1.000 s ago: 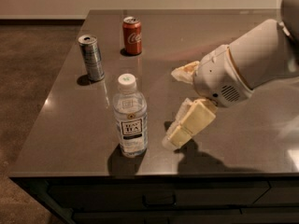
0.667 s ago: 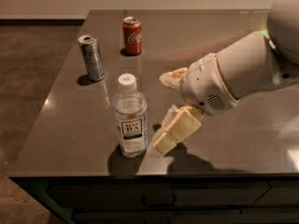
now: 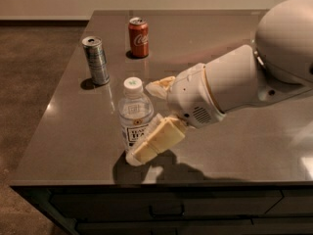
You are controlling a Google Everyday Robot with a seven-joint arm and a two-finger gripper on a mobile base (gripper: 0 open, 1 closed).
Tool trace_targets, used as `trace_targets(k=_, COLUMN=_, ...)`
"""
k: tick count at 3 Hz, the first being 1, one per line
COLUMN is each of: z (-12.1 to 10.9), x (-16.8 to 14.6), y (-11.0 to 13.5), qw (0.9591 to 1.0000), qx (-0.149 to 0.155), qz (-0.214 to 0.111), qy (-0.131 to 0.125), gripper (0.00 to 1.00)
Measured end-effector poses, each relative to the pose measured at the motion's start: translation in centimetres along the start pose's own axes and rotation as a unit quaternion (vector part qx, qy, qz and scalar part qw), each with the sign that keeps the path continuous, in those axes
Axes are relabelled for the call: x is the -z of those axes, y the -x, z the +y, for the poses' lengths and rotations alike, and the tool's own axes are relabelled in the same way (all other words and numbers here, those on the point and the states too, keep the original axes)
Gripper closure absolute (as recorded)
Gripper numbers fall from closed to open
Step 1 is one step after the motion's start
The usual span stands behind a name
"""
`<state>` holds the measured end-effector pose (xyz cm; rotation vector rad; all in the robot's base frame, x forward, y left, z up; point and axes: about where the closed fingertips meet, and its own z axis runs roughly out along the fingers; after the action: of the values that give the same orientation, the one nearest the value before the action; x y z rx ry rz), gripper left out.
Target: Knock blue plastic bottle over
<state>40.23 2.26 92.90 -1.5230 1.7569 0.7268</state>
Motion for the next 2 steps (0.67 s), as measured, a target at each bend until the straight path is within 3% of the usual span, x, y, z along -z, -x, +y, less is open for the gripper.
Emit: trace_targets(k=2, z=-0.99, x=-1.63, y=1.28, qw=0.9995, qx=0.0, qz=-0.029, qy=-0.013, gripper=0.48)
